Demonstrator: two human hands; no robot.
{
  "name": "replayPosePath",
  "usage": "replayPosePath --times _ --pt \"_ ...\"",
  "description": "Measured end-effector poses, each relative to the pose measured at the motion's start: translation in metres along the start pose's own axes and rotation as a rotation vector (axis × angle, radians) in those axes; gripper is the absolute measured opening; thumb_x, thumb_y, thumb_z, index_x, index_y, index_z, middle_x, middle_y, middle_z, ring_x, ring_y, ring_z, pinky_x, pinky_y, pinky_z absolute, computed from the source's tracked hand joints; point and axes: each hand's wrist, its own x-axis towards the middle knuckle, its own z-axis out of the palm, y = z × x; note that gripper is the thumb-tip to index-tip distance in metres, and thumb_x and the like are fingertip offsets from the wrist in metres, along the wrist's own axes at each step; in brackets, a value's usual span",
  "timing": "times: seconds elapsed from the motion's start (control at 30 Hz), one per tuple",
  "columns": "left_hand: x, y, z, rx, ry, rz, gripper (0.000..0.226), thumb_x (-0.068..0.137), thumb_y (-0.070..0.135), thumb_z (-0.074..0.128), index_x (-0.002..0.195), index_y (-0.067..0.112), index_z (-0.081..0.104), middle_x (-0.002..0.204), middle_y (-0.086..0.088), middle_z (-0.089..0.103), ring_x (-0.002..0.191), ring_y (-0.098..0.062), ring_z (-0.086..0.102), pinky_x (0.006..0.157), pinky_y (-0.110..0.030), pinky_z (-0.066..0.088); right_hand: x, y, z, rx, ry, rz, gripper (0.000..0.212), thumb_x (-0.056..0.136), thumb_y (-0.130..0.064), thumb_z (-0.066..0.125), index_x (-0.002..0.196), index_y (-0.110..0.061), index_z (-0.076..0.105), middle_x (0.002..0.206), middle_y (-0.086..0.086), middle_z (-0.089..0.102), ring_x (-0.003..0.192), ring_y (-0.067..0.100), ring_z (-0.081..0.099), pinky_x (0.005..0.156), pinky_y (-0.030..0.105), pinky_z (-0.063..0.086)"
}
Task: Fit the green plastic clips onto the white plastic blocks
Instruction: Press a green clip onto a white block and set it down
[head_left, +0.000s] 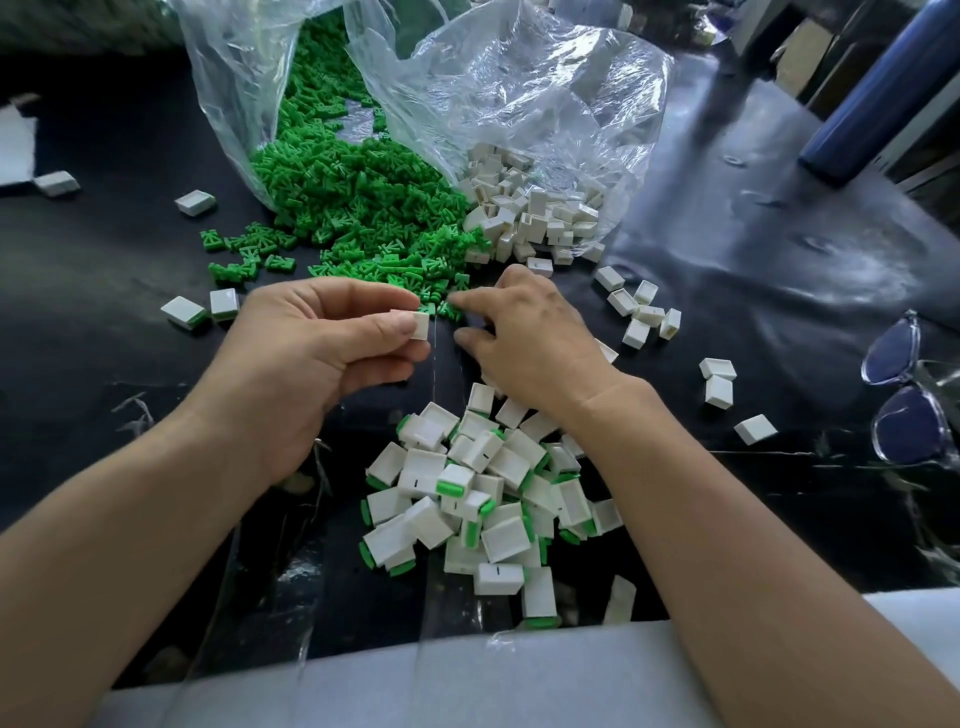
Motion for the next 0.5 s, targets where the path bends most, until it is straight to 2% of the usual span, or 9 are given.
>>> replayPosePath --times 0.1,0.23,0.3,0.4,0.5 --pt "0.0 0.0 0.001 -0.014 -0.009 -0.009 0.025 0.058 0.009 0.064 0.082 0.005 0.065 0.064 -0.003 0.07 0.059 -0.011 0.068 0.055 -0.017 0.054 -0.001 0.0 -0.002 0.021 0.075 -0.026 0.026 0.088 -0.029 0.059 0.112 -0.022 0.065 0.101 0.0 0.044 0.111 0.022 0.044 0.08 0.024 0.027" --pt "-0.001 -0.001 0.001 -0.028 -0.032 -0.008 0.023 0.055 0.003 0.063 0.078 0.005 0.063 0.065 -0.004 0.071 0.062 -0.014 0.07 0.057 -0.019 0.055 -0.002 -0.002 -0.003 0.022 0.092 -0.069 0.018 0.087 -0.024 0.061 0.104 -0.019 0.066 0.106 0.002 0.052 0.105 0.021 0.049 0.079 0.025 0.031" --pt "0.0 -0.001 0.0 -0.035 -0.037 -0.012 0.023 0.056 0.002 0.062 0.078 0.004 0.061 0.066 -0.005 0.071 0.063 -0.014 0.07 0.057 -0.019 0.055 -0.002 -0.002 -0.003 0.084 0.104 -0.071 0.013 0.086 -0.018 0.061 0.098 -0.016 0.064 0.101 0.001 0.054 0.101 0.021 0.051 0.079 0.026 0.035" --pt "0.001 -0.001 -0.001 -0.053 -0.038 -0.024 0.022 0.058 0.001 0.061 0.079 0.004 0.059 0.069 -0.007 0.071 0.065 -0.016 0.071 0.056 -0.018 0.055 -0.004 -0.003 -0.008 0.278 0.149 -0.03 0.005 0.086 -0.011 0.058 0.088 -0.016 0.058 0.087 -0.001 0.057 0.089 0.02 0.055 0.079 0.029 0.041" --pt "0.001 -0.001 -0.001 -0.071 -0.04 -0.028 0.017 0.063 -0.001 0.06 0.079 0.004 0.058 0.07 -0.009 0.072 0.065 -0.017 0.071 0.055 -0.018 0.054 -0.009 -0.007 -0.014 0.607 0.153 -0.026 0.021 0.085 -0.006 0.06 0.075 -0.022 0.05 0.079 0.0 0.06 0.082 0.024 0.062 0.082 0.04 0.049"
